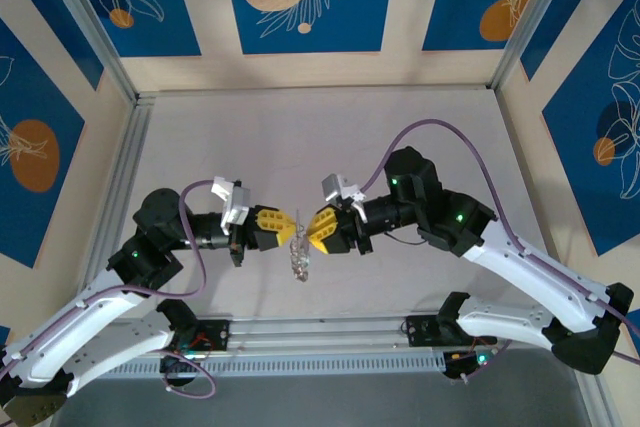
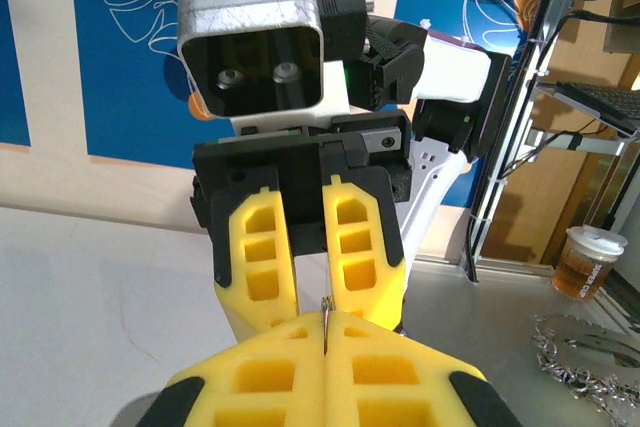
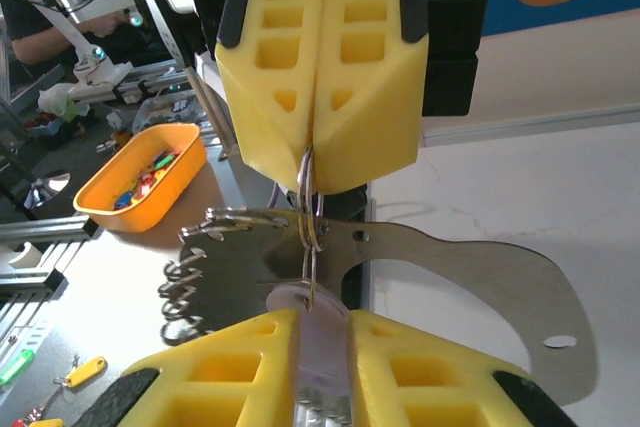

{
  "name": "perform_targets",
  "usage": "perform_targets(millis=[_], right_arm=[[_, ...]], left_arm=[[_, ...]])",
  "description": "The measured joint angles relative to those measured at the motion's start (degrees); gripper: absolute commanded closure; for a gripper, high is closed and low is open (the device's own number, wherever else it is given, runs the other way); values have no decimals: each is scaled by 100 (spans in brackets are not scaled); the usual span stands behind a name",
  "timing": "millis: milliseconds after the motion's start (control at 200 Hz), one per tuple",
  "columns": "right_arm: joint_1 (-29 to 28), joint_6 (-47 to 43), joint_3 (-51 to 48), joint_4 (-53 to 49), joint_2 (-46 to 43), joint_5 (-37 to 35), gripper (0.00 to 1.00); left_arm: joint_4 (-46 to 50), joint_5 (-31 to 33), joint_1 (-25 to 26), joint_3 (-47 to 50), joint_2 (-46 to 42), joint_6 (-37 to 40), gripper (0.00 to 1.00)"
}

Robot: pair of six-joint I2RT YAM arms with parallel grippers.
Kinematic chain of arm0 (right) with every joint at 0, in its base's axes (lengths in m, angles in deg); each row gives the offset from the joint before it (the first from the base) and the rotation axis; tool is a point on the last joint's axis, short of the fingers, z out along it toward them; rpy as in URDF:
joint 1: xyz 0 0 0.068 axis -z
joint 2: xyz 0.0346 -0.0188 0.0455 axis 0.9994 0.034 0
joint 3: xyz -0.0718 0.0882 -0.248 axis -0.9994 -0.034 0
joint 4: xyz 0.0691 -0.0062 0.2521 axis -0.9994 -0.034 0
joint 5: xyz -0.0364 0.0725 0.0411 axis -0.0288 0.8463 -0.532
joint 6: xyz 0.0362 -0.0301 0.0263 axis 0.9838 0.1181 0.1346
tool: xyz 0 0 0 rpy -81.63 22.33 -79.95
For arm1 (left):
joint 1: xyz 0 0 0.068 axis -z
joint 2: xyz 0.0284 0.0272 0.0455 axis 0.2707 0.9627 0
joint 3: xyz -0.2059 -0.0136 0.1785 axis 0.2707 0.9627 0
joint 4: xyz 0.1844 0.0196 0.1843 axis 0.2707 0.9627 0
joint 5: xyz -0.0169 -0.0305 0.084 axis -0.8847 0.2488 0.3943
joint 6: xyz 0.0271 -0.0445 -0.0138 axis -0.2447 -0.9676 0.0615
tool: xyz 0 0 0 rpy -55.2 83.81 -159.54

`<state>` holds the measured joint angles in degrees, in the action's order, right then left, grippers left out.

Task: Put the keys on the keyring

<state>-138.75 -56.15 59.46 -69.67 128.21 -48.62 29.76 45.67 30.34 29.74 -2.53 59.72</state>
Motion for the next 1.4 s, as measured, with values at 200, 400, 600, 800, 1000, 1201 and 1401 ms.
perform_targets(millis=[200, 400, 600, 800, 1000, 1201, 1401], right_arm=[[81, 85, 0, 157, 0, 341, 81], [81, 129, 0, 173, 26, 557, 86], [85, 162, 7, 212, 190, 595, 91], [85, 179, 44, 214, 269, 595, 83], [122, 234, 46, 313, 258, 625, 88], [125, 304, 46, 433, 258, 706, 98], [131, 334, 46, 470, 282, 723, 100]], left_arm=[[0, 0, 0, 0, 0, 0, 100], [0, -9, 0, 0, 0, 0, 100], [0, -66, 0, 0, 2, 0, 100], [0, -92, 0, 0, 7, 0, 100], [0, -107, 0, 0, 7, -2, 100], [-2, -107, 0, 0, 4, -2, 100], [-2, -109, 0, 0, 7, -2, 100]])
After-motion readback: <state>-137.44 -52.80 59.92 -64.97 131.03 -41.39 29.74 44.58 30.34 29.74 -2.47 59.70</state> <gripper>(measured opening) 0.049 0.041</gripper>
